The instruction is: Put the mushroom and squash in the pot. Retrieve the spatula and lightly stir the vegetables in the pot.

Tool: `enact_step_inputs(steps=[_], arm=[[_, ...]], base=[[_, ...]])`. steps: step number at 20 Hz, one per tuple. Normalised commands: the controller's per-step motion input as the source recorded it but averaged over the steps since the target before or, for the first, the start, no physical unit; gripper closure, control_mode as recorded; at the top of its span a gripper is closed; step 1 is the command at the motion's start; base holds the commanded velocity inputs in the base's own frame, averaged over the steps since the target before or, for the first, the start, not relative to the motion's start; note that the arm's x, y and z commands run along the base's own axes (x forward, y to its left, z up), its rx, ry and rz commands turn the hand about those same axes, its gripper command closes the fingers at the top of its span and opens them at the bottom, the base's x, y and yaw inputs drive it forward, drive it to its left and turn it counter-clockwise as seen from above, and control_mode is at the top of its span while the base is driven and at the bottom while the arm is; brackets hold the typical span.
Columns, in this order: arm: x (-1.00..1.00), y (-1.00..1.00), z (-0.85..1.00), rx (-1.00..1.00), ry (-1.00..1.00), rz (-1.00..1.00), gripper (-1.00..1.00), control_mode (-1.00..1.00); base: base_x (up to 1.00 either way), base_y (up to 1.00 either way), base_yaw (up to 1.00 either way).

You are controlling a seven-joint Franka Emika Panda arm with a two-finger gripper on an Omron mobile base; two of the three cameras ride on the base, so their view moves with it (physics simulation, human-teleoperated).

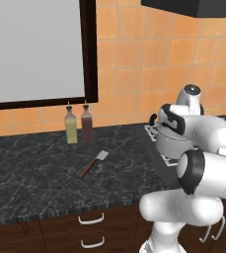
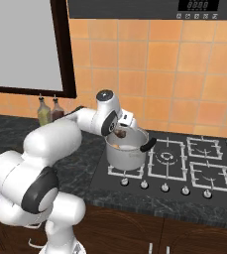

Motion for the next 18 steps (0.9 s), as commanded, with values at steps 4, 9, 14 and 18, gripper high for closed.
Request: enact_step_inputs(steps=[4,9,14,18], arm=[[0.29,-0.32,-0.64,0.0,0.0,-0.08,1.0,-1.0],[0.26,-0.19,-0.44,0.0,0.0,-0.06,1.0,-1.0],[0.02,-0.15,-0.09,0.0,-0.01,-0.03,-1.0,-1.0],[0.0,0.01,0.39,0.0,-0.01,0.0,-1.0,-1.0]], base=[[0.0,0.0,0.0],[0.0,0.0,0.0],[0.0,0.0,0.0],[0.0,0.0,0.0]])
